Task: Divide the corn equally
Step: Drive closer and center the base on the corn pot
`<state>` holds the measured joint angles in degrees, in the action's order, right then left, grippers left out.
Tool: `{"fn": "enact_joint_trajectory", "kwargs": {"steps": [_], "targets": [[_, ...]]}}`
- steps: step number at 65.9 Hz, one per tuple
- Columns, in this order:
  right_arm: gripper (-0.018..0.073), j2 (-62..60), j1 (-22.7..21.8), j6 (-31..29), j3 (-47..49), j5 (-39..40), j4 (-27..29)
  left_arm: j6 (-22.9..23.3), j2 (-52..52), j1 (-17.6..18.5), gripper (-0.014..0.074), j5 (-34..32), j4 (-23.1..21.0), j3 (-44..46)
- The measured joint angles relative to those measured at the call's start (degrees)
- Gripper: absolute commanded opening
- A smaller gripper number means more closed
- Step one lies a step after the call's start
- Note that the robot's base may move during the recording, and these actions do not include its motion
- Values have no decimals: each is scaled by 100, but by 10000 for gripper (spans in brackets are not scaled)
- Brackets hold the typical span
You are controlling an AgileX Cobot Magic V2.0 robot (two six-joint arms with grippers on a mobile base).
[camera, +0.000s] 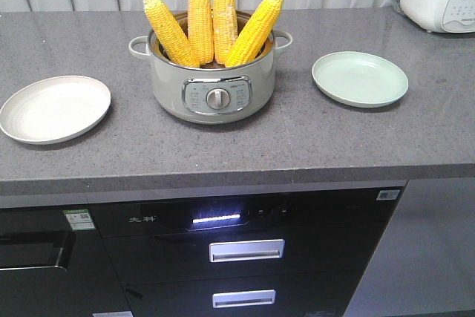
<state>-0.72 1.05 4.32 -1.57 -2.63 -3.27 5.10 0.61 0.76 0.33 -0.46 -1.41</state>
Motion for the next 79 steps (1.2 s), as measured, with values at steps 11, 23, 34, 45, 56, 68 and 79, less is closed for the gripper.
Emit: {"fn": "enact_joint_trajectory", "kwargs": {"steps": [11,23,34,45,56,68,79], "targets": [[-6,0,0,0,0,0,0,0,0,0,-6,0,0,0],[-6,0,0,0,0,0,0,0,0,0,-6,0,0,0],[-6,0,0,0,0,0,0,0,0,0,-6,0,0,0],[-6,0,0,0,0,0,0,0,0,0,-6,0,0,0],[-6,0,0,0,0,0,0,0,0,0,-6,0,0,0],[-6,0,0,0,0,0,0,0,0,0,-6,0,0,0],[-6,0,0,0,0,0,0,0,0,0,-6,0,0,0]]}}
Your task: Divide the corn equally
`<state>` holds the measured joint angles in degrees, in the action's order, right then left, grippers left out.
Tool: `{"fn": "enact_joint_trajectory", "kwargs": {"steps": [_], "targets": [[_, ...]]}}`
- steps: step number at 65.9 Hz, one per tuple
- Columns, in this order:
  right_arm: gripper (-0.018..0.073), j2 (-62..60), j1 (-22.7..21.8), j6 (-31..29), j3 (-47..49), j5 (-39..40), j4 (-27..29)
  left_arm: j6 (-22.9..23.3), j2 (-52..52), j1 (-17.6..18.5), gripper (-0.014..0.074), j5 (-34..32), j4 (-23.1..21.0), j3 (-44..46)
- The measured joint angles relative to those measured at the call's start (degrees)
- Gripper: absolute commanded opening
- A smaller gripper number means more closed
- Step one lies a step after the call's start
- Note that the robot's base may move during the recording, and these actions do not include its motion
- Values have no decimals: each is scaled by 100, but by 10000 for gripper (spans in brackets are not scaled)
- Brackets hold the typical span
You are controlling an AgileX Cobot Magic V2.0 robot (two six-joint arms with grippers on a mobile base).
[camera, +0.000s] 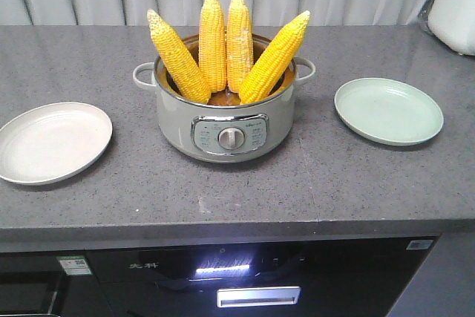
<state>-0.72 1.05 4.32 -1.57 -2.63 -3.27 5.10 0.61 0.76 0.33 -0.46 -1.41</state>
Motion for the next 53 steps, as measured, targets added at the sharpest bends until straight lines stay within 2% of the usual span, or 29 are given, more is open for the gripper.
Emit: {"fn": "enact_joint_trajectory", "kwargs": {"steps": [53], "targets": [[-6,0,0,0,0,0,0,0,0,0,-6,0,0,0]]}}
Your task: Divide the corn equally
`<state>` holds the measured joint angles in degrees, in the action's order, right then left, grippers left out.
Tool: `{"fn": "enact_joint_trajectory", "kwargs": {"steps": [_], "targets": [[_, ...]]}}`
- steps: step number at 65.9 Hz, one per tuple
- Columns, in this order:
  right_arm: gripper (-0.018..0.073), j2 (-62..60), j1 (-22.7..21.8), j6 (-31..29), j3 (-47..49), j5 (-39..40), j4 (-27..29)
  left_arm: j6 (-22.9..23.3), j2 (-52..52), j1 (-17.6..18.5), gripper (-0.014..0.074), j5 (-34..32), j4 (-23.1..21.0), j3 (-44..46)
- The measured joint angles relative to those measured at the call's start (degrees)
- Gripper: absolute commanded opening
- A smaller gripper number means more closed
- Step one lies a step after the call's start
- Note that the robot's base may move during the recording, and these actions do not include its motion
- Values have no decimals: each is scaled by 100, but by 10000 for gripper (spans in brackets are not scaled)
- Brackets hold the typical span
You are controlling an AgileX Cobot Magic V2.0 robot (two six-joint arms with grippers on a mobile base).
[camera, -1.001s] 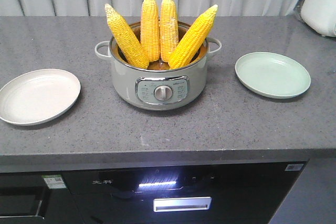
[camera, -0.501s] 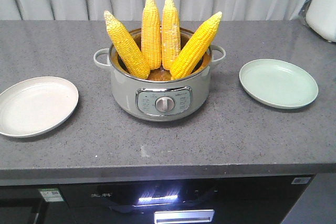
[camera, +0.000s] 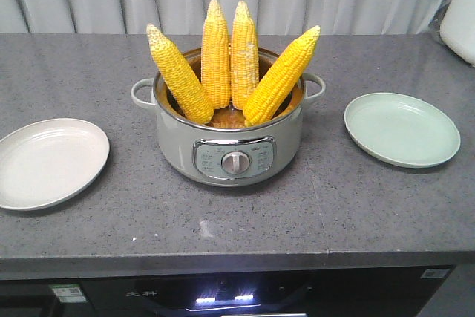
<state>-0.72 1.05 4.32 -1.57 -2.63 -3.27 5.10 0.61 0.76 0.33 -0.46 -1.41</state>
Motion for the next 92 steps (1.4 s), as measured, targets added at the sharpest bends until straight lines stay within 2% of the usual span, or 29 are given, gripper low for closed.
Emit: {"fn": "enact_joint_trajectory", "kwargs": {"steps": [92], "targets": [[-6,0,0,0,0,0,0,0,0,0,-6,0,0,0]]}}
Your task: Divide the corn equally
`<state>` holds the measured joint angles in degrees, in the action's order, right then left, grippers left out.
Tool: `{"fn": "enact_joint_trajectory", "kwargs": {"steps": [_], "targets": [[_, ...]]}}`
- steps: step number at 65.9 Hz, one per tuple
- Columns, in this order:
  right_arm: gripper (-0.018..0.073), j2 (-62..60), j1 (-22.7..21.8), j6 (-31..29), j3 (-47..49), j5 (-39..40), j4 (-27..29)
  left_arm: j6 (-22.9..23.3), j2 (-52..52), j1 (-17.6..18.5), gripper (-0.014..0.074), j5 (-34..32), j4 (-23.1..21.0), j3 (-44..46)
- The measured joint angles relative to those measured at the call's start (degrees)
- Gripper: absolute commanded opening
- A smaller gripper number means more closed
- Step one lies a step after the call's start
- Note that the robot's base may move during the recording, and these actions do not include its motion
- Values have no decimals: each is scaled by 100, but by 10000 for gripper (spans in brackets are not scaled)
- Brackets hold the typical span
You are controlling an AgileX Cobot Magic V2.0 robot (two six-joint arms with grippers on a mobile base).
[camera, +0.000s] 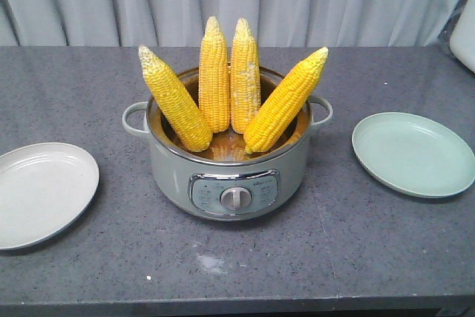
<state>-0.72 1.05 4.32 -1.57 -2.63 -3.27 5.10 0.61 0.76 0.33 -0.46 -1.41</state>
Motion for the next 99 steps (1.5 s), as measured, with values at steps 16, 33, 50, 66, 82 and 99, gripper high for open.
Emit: {"fn": "enact_joint_trajectory", "kwargs": {"steps": [16,33,50,66,82,99], "targets": [[-6,0,0,0,0,0,0,0,0,0,-6,0,0,0],[-6,0,0,0,0,0,0,0,0,0,-6,0,0,0],[-6,0,0,0,0,0,0,0,0,0,-6,0,0,0],[-6,0,0,0,0,0,0,0,0,0,-6,0,0,0],[-6,0,0,-44,0,391,-46,0,0,0,-6,-167,0,45],[-6,275,0,-39,1300,-568,-49,0,-135,0,-6,-33,-5,1489]]}}
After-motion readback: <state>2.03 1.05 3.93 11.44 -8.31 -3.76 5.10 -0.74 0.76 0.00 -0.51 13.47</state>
